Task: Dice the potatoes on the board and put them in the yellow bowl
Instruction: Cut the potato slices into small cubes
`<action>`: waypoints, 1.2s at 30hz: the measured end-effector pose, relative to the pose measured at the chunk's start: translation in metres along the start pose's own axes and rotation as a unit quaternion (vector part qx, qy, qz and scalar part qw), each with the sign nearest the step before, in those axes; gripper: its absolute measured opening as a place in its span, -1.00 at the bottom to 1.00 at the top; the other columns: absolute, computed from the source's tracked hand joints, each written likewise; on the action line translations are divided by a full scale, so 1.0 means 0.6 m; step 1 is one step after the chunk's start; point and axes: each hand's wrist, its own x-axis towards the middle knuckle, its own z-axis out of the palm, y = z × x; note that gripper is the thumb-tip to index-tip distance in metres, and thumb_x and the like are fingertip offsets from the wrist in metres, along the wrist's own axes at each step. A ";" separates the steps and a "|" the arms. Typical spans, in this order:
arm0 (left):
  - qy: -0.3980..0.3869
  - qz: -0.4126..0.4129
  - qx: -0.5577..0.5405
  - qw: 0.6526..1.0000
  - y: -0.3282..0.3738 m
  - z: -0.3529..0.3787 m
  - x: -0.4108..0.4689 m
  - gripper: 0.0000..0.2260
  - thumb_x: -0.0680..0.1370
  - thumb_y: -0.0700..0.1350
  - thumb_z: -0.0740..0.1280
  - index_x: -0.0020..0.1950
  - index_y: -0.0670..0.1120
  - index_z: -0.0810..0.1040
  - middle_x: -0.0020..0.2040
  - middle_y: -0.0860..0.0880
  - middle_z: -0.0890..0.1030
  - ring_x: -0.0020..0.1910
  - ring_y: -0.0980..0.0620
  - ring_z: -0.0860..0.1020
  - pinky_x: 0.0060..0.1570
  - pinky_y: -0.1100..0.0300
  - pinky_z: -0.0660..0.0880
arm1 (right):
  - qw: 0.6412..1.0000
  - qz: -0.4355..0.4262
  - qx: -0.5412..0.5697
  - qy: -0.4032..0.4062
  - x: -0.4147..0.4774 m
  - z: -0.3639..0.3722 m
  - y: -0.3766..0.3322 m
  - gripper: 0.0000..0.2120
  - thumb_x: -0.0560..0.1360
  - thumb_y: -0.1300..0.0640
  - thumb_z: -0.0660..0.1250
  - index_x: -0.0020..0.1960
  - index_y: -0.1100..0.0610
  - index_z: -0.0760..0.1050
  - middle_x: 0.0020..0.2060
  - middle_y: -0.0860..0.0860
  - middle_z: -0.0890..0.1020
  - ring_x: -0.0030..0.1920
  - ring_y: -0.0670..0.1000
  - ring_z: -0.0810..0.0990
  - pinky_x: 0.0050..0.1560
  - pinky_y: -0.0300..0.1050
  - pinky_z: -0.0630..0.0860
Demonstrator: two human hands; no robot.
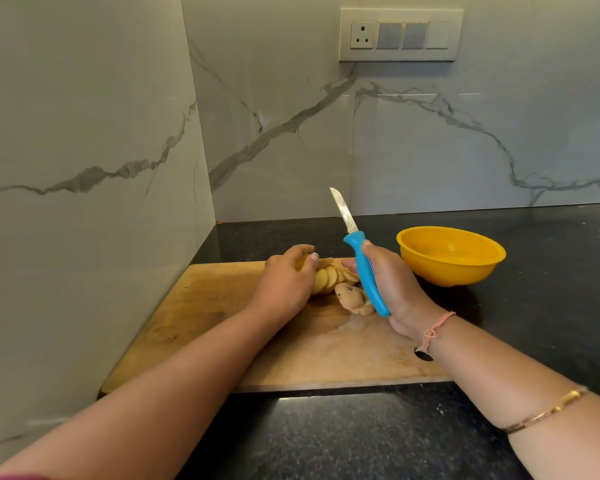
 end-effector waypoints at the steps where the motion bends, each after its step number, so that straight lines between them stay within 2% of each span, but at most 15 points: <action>1: 0.008 -0.001 -0.012 1.000 0.005 0.008 0.004 -0.66 0.66 0.05 0.10 0.43 0.06 0.35 0.24 0.03 0.51 0.06 0.04 0.54 -0.04 0.23 0.52 | 1.000 0.003 -0.002 0.001 0.001 0.000 0.000 -0.63 0.64 -0.06 0.02 0.35 0.07 0.33 0.14 0.04 0.57 0.08 0.01 0.53 -0.11 -0.22 0.43; 3: 0.018 -0.004 -0.030 0.999 0.015 0.023 0.011 -0.68 0.67 0.01 0.07 0.40 0.04 0.38 0.15 0.04 0.53 -0.05 0.10 0.53 -0.11 0.25 0.51 | 1.000 0.013 0.001 0.013 0.006 -0.002 0.002 -0.64 0.63 -0.08 0.04 0.33 0.06 0.34 0.16 0.09 0.55 0.13 0.05 0.52 -0.09 -0.20 0.45; 6: 0.031 -0.014 -0.043 0.998 0.023 0.041 0.024 -0.69 0.67 0.01 0.04 0.36 0.03 0.41 0.15 -0.03 0.53 -0.07 0.08 0.51 -0.10 0.20 0.51 | 0.999 0.017 0.012 0.039 0.016 -0.005 0.001 -0.69 0.63 -0.08 0.04 0.25 0.04 0.37 0.13 0.10 0.55 0.12 0.06 0.52 0.02 -0.13 0.44; 9: -0.004 -0.026 -0.063 0.998 0.031 0.040 0.025 -0.67 0.68 0.01 0.02 0.38 0.02 0.40 0.15 0.02 0.51 -0.09 0.12 0.49 -0.14 0.26 0.48 | 0.998 0.015 0.017 0.054 0.022 -0.012 -0.005 -0.66 0.63 -0.06 0.04 0.28 0.09 0.39 0.09 0.10 0.59 0.12 0.06 0.54 0.06 -0.10 0.46; 10: -0.026 -0.027 -0.071 0.997 0.033 0.033 0.025 -0.66 0.68 0.01 0.01 0.41 0.03 0.39 0.19 0.03 0.50 -0.03 0.13 0.48 -0.12 0.29 0.46 | 0.998 0.017 0.021 0.056 0.023 -0.014 -0.006 -0.65 0.63 -0.06 0.04 0.29 0.10 0.39 0.08 0.10 0.60 0.13 0.07 0.54 0.08 -0.08 0.47; 13: -0.069 -0.033 -0.098 0.992 0.026 0.002 0.032 -0.64 0.68 0.02 0.01 0.48 0.10 0.30 0.43 0.04 0.37 0.35 0.04 0.37 0.26 0.17 0.33 | 0.999 0.015 0.008 0.050 0.021 -0.018 -0.011 -0.65 0.63 -0.04 0.04 0.28 0.12 0.39 0.04 0.09 0.60 0.11 0.06 0.55 0.02 -0.12 0.47; 15: -0.068 -0.040 -0.110 0.991 0.012 -0.022 0.039 -0.63 0.68 0.03 0.03 0.50 0.15 0.23 0.49 0.03 0.28 0.44 0.00 0.28 0.42 0.05 0.24 | 0.998 -0.002 -0.033 0.049 0.019 -0.018 -0.013 -0.66 0.64 -0.02 0.03 0.28 0.12 0.38 0.05 0.07 0.59 0.06 0.01 0.54 -0.01 -0.13 0.44; 16: -0.064 -0.043 -0.115 0.990 0.005 -0.033 0.040 -0.62 0.68 0.02 0.05 0.51 0.15 0.22 0.50 0.02 0.27 0.45 -0.02 0.28 0.43 -0.02 0.23 | 0.997 -0.015 -0.057 0.051 0.019 -0.018 -0.014 -0.69 0.64 -0.02 0.03 0.24 0.11 0.39 0.06 0.08 0.59 0.07 0.03 0.54 0.03 -0.10 0.44; 19: -0.062 -0.052 -0.104 0.991 -0.009 -0.058 0.035 -0.64 0.66 -0.01 0.13 0.46 0.07 0.32 0.43 -0.01 0.37 0.34 -0.02 0.40 0.37 -0.03 0.33 | 0.990 -0.055 -0.116 0.056 0.015 -0.015 -0.019 -0.77 0.64 -0.02 0.04 0.02 0.08 0.39 0.08 0.17 0.59 0.10 0.12 0.54 0.12 0.01 0.46; 22: -0.102 -0.042 -0.059 0.992 -0.012 -0.069 0.024 -0.69 0.60 -0.01 0.26 0.35 0.03 0.46 0.29 0.01 0.50 0.21 0.04 0.48 0.22 0.12 0.43 | 0.979 -0.094 -0.167 0.073 0.008 -0.011 -0.023 -0.69 0.64 0.00 0.04 0.01 0.18 0.45 0.00 0.21 0.59 -0.04 0.12 0.53 -0.12 -0.08 0.44; 24: -0.129 -0.029 -0.035 0.991 -0.011 -0.068 0.019 -0.67 0.56 0.00 0.33 0.32 0.04 0.48 0.25 0.03 0.53 0.16 0.08 0.49 0.07 0.25 0.43 | 0.972 -0.124 -0.180 0.088 0.003 -0.011 -0.023 -0.71 0.64 0.02 0.04 -0.12 0.15 0.42 -0.15 0.16 0.56 -0.18 0.02 0.48 -0.27 -0.19 0.35; 27: -0.144 -0.019 -0.037 0.989 -0.008 -0.066 0.015 -0.63 0.50 -0.01 0.40 0.30 0.04 0.48 0.21 0.04 0.56 0.13 0.10 0.52 0.07 0.25 0.44 | 0.963 -0.156 -0.195 0.103 -0.004 -0.010 -0.025 -0.67 0.65 0.05 0.04 -0.26 0.10 0.33 -0.35 0.03 0.39 -0.34 -0.08 0.36 -0.41 -0.32 0.25; 29: -0.146 -0.009 -0.020 0.989 -0.006 -0.067 0.013 -0.63 0.47 -0.03 0.44 0.26 0.05 0.51 0.16 0.05 0.59 0.11 0.11 0.54 0.09 0.24 0.46 | 0.962 -0.174 -0.181 0.105 -0.006 -0.010 -0.027 -0.68 0.65 0.05 0.04 -0.24 0.11 0.34 -0.33 0.05 0.41 -0.32 -0.07 0.38 -0.40 -0.35 0.27; 31: -0.133 -0.008 -0.016 0.991 -0.007 -0.067 0.012 -0.64 0.44 -0.04 0.47 0.22 0.04 0.54 0.10 0.06 0.61 0.06 0.13 0.55 0.07 0.23 0.48 | 0.963 -0.186 -0.169 0.100 -0.007 -0.009 -0.027 -0.70 0.65 0.03 0.04 -0.21 0.10 0.35 -0.26 0.10 0.48 -0.26 -0.01 0.45 -0.32 -0.25 0.34; 36: -0.080 -0.031 -0.014 0.996 -0.011 -0.062 0.013 -0.62 0.37 -0.03 0.53 0.15 -0.01 0.56 0.01 0.08 0.60 0.01 0.12 0.56 0.04 0.21 0.53 | 0.963 -0.206 -0.166 0.050 -0.018 -0.002 -0.029 -0.75 0.64 -0.01 0.03 -0.15 0.03 0.35 -0.27 0.03 0.56 -0.37 -0.09 0.51 -0.35 -0.26 0.44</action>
